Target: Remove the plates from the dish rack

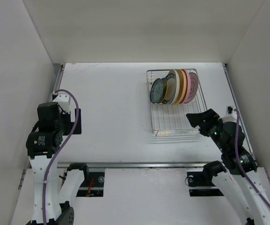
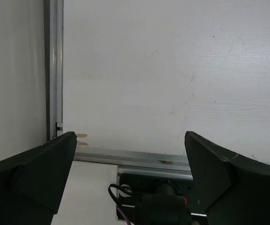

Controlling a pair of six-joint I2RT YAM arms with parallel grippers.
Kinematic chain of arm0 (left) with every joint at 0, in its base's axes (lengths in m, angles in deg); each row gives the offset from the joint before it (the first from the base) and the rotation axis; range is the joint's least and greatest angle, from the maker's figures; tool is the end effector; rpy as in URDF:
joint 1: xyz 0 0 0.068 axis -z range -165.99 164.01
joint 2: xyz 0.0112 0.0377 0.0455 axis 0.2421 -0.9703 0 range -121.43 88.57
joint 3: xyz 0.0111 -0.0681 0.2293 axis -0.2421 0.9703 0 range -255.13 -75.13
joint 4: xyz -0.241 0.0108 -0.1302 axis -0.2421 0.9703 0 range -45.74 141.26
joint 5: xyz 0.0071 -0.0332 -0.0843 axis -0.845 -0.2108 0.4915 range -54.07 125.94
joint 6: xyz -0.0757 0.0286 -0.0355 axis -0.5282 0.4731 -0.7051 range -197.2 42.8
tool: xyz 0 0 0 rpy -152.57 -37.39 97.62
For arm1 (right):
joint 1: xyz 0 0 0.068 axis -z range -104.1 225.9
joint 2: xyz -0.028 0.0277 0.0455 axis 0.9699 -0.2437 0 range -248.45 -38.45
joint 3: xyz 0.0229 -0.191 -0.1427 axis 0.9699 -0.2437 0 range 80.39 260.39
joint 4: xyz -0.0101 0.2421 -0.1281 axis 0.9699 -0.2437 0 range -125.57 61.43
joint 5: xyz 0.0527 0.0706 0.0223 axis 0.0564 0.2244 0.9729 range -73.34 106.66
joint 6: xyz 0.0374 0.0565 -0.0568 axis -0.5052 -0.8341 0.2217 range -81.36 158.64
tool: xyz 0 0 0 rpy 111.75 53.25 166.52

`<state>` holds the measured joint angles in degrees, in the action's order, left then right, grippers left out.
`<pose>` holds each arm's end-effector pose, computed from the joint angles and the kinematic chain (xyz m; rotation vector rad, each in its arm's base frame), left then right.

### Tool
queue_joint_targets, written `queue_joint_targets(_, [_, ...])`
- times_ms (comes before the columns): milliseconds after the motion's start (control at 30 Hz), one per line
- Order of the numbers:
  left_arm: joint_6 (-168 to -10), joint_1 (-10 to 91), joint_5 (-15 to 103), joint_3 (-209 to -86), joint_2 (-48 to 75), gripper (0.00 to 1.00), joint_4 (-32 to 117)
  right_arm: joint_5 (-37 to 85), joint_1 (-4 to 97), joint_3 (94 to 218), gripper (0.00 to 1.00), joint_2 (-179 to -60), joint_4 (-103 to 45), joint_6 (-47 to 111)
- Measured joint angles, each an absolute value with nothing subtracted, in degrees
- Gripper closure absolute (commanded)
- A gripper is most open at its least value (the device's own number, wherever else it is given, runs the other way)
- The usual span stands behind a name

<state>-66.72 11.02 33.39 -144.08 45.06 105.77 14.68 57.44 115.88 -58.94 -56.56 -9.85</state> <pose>0.1840 0.0131 0.3469 0.1192 2.2022 0.1805 0.1790 0.0570 0.2844 0.5097 1.8001 0.7937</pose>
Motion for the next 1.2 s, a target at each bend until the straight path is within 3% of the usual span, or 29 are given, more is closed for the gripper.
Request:
queue_joint_targets(233, [-68.7,11.0,26.8,-144.1,44.1,0.00,105.3,15.7,57.4,118.5,0.01,-62.2,-55.7,-6.2])
queue_joint_targets(467, [-69.4,11.0,20.4,-145.1,39.9,0.00,105.5,17.2,57.4,127.4,0.01,-73.2,-52.4,4.2])
queue_joint_targets(833, [-68.4,11.0,19.8,-149.2,36.6,0.00,105.4,-0.4,58.1,156.8,0.01,-103.9,-53.1,18.9])
queue_joint_targets(967, [-66.2,11.0,22.7,-149.5,35.5,0.00,104.2,-4.0,61.4,164.6,0.15,-114.6,-54.6,19.1])
queue_joint_targets(1133, [-64.7,11.0,25.3,-149.4,33.0,0.00,101.8,-3.7,68.8,165.4,0.27,-118.6,-56.5,16.2])
queue_joint_targets(1200, [-64.2,11.0,26.3,-149.0,32.3,0.00,100.7,-2.4,70.9,165.4,0.38,-119.4,-56.5,15.7])
